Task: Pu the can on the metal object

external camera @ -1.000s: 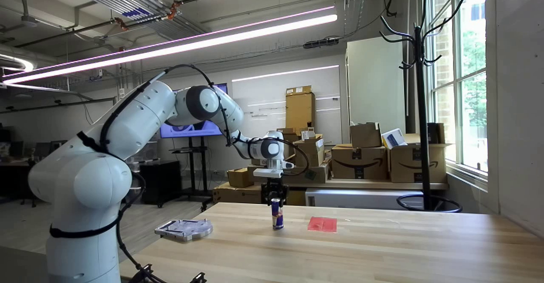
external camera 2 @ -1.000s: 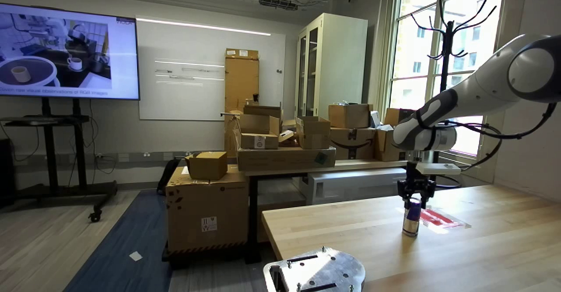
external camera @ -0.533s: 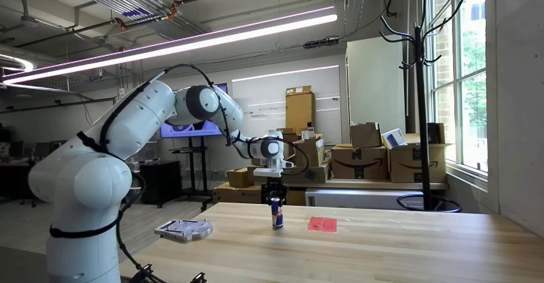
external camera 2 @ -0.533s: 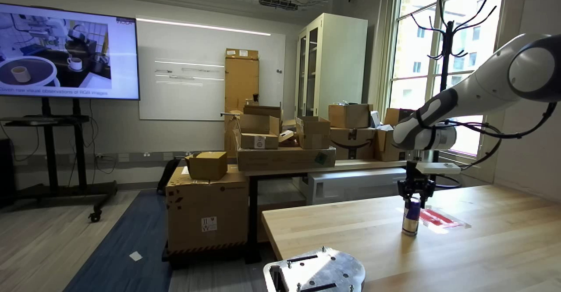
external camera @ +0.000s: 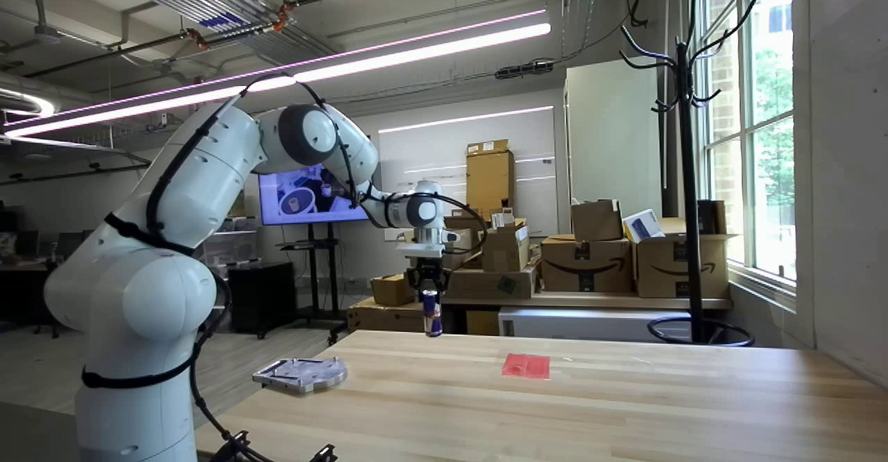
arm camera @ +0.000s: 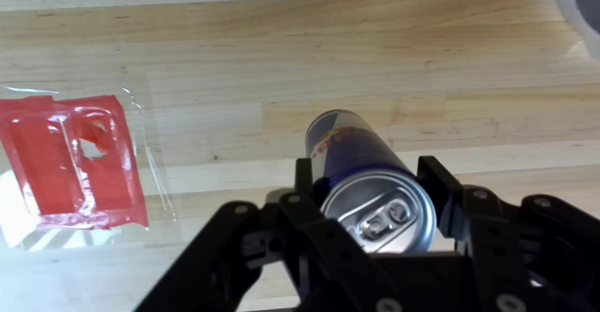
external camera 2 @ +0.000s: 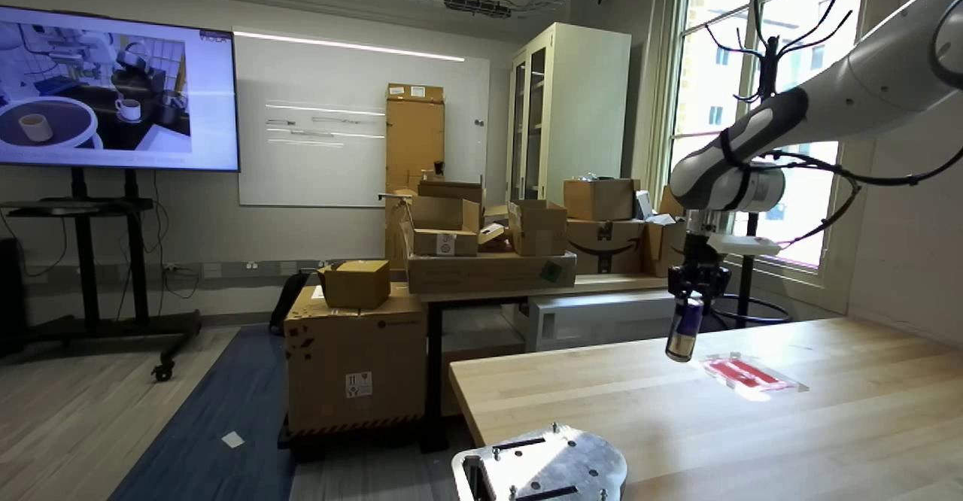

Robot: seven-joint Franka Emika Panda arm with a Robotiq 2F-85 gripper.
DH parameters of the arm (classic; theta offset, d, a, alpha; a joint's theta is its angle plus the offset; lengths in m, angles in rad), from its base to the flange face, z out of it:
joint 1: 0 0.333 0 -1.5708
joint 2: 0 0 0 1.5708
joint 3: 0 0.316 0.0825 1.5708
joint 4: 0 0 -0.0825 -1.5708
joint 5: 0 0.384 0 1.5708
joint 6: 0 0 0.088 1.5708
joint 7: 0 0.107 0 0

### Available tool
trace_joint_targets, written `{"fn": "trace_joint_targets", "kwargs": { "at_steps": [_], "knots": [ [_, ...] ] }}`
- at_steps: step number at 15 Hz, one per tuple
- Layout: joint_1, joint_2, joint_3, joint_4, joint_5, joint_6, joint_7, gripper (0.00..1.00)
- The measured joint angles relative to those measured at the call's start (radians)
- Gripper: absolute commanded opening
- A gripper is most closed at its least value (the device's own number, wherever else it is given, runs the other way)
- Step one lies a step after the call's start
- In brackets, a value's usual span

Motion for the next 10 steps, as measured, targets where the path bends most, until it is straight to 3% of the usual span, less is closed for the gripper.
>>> {"fn": "trace_joint_targets", "kwargs": {
  "at_steps": [5, 10],
  "knots": [
    [0.093, -0.185, 0.083, -0.227, -0.015, 0.006, -0.033, 0.33],
    [0.220, -0.264, 0.144, -0.382, -0.082, 0.046, -0.030, 0.33]
  ]
}}
